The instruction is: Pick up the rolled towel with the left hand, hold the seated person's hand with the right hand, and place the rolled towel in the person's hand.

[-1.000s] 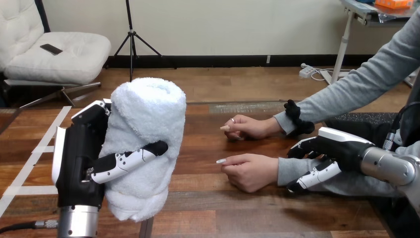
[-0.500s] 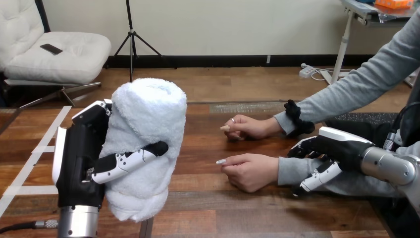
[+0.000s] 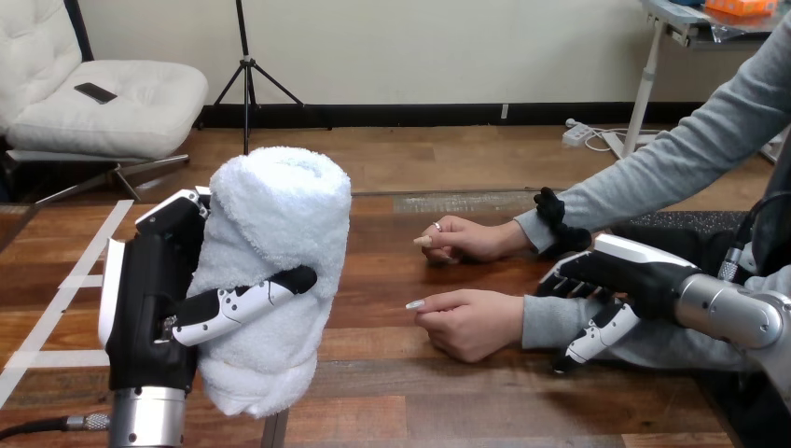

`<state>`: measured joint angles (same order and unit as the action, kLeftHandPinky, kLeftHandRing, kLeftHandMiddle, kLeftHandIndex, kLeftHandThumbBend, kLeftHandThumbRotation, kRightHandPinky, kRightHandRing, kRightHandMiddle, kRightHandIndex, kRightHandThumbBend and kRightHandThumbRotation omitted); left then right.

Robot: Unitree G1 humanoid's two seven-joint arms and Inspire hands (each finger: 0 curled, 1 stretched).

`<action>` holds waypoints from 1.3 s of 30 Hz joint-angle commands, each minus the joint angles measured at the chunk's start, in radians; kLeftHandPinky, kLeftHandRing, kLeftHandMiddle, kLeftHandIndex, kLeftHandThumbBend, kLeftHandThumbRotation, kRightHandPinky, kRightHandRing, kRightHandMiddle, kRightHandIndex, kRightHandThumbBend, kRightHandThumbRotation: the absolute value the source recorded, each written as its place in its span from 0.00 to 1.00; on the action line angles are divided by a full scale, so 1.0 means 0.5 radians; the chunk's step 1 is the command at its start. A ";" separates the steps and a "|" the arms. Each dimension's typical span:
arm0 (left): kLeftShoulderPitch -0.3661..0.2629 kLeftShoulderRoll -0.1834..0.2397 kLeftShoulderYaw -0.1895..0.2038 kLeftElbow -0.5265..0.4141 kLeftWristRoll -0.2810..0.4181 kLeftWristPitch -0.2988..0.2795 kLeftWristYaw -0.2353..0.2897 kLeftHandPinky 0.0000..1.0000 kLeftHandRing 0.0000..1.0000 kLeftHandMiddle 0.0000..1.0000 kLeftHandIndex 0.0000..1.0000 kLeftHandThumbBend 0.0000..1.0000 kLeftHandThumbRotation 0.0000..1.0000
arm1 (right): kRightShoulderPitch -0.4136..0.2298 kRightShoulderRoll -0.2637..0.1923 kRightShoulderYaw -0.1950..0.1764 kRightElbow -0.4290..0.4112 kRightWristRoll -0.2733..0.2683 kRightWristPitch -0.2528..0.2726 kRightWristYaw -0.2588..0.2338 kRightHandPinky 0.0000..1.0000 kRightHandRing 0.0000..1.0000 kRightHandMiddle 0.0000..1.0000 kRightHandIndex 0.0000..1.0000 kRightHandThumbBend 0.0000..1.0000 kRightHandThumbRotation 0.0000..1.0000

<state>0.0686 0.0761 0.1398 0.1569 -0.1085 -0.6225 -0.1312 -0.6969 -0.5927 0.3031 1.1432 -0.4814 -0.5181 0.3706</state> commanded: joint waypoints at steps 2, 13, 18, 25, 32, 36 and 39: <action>-0.146 0.022 0.017 -0.047 -0.007 -0.040 0.016 0.30 0.33 0.39 0.42 0.55 0.00 | -0.067 0.050 -0.028 -0.054 0.041 -0.095 -0.107 0.68 0.69 0.70 0.70 1.00 0.18; -0.154 0.025 0.016 -0.025 -0.004 -0.073 0.009 0.29 0.33 0.39 0.42 0.54 0.00 | -0.066 0.091 0.028 -0.062 -0.010 -0.168 -0.226 0.59 0.61 0.65 0.65 1.00 0.16; -0.153 0.022 0.015 -0.026 -0.004 -0.070 0.011 0.29 0.33 0.39 0.42 0.54 0.00 | -0.072 0.113 0.036 -0.067 -0.007 -0.165 -0.223 0.53 0.57 0.63 0.64 1.00 0.16; -0.145 0.015 0.010 -0.041 0.007 -0.063 0.020 0.29 0.33 0.39 0.42 0.54 0.00 | -0.090 0.140 0.057 -0.072 -0.031 -0.163 -0.217 0.46 0.53 0.61 0.62 1.00 0.16; -0.137 0.011 0.008 -0.051 0.025 -0.055 0.038 0.28 0.33 0.39 0.42 0.55 0.00 | -0.099 0.149 0.088 -0.083 -0.077 -0.164 -0.253 0.48 0.53 0.59 0.61 0.99 0.18; -0.138 0.008 0.005 -0.048 0.004 -0.057 0.031 0.28 0.32 0.38 0.42 0.55 0.00 | -0.105 0.155 0.107 -0.081 -0.101 -0.165 -0.273 0.47 0.53 0.58 0.60 0.99 0.20; -0.137 0.008 0.005 -0.048 -0.001 -0.059 0.029 0.28 0.32 0.39 0.42 0.55 0.00 | -0.111 0.158 0.118 -0.081 -0.117 -0.156 -0.272 0.47 0.53 0.58 0.60 0.98 0.20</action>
<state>0.0686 0.0749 0.1391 0.1569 -0.1034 -0.6235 -0.1204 -0.6962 -0.5168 0.3551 1.1424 -0.5315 -0.5889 0.2624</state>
